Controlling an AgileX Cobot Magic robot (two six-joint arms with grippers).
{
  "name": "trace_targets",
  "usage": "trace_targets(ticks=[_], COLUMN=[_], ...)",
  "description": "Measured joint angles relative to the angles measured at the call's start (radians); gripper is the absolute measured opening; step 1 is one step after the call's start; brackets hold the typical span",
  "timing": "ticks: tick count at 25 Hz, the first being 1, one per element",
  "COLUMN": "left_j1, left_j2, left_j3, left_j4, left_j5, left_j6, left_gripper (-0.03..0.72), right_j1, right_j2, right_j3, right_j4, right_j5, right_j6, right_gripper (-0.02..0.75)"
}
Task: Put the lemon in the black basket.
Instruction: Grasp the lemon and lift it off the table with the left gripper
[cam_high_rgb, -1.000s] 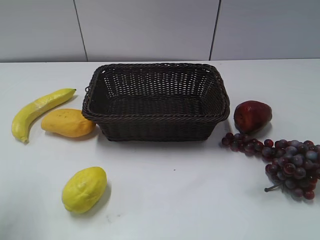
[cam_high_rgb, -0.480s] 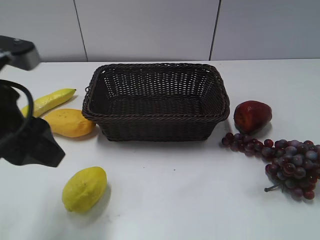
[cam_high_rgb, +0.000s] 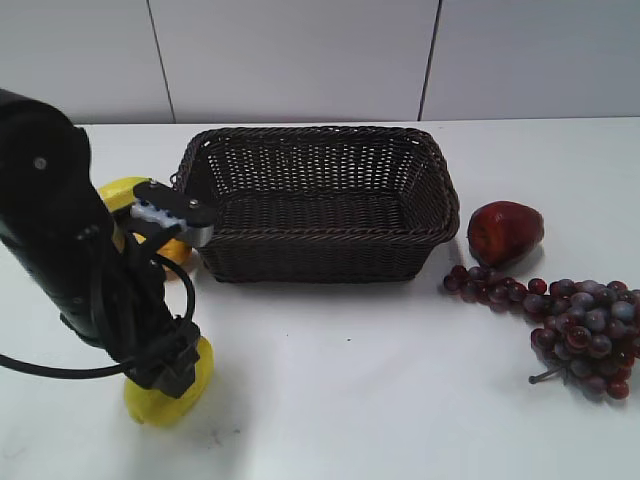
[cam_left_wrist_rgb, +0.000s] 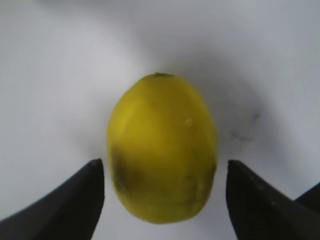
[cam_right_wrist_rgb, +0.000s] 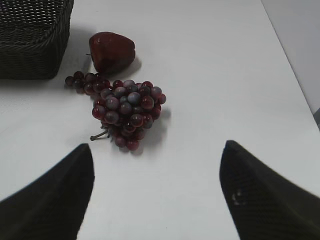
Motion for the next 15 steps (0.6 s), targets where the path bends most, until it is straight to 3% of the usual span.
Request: trace_targets(ticks=[15], left_j1=[0.0], left_j2=[0.08], left_j3=[-0.03], left_j4=[-0.003], left_j5=[-0.006], left_j6=[-0.001], left_gripper=[0.538], right_j1=[0.0], right_j2=[0.0], right_j3=[0.0], right_j4=[0.0], right_j5=[0.0], right_j6=[0.001], right_gripper=[0.592])
